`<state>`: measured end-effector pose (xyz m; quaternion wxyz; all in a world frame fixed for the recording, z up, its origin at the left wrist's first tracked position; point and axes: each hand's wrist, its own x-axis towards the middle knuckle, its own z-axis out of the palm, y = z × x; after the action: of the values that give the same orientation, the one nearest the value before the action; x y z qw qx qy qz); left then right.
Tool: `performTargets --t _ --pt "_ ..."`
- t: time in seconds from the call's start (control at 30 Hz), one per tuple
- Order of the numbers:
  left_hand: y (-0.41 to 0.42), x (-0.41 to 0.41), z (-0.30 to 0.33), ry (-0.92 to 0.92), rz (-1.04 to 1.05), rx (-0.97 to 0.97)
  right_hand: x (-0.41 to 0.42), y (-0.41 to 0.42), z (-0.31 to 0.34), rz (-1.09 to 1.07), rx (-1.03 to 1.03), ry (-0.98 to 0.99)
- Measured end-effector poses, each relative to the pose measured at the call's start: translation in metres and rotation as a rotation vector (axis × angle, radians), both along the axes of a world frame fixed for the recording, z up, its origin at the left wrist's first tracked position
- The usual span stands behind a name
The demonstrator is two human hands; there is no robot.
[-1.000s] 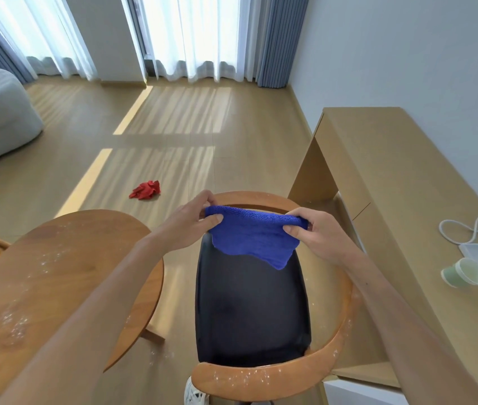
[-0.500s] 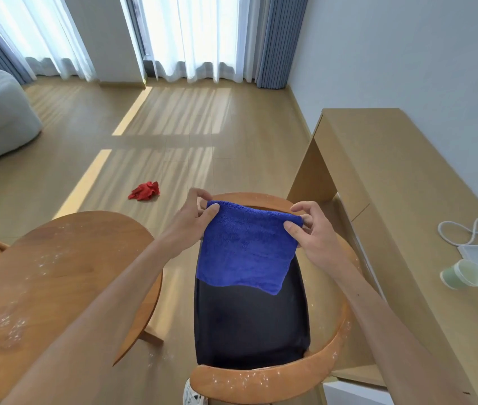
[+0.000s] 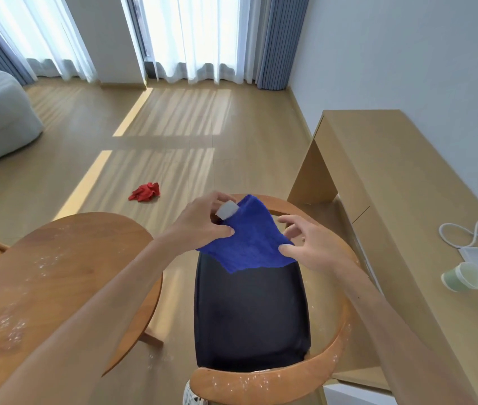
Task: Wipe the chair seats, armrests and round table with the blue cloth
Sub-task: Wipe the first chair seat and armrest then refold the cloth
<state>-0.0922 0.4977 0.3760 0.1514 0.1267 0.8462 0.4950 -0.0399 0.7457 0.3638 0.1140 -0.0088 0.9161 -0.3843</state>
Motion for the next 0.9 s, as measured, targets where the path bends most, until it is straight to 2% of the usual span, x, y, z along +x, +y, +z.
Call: performTargets --t 0.13,0.37,0.5,0.57,0.67,0.8,0.9 --pt "0.022 0.005 0.007 0.172 -0.224 -0.207 -0.007 -0.024 0.012 0.108 -0.166 0.088" --pt "0.007 0.007 0.002 0.133 -0.305 -0.306 -0.004 -0.041 0.015 0.143 -0.166 0.241" --pt "0.001 0.015 -0.01 0.231 -0.308 -0.46 0.001 -0.042 0.012 0.136 -0.172 0.249" --pt "0.003 0.018 -0.01 0.27 -0.301 -0.492 0.002 -0.038 0.012 0.141 -0.153 0.249" --pt "0.011 0.023 -0.003 0.3 -0.3 -0.437 0.003 -0.028 0.012 0.178 -0.098 0.242" --pt "0.015 0.026 0.0 0.38 -0.278 -0.488 0.004 -0.016 0.011 0.321 -0.005 0.164" --pt "0.016 0.026 -0.001 0.443 -0.324 -0.481 0.004 -0.017 0.009 0.36 0.085 0.208"
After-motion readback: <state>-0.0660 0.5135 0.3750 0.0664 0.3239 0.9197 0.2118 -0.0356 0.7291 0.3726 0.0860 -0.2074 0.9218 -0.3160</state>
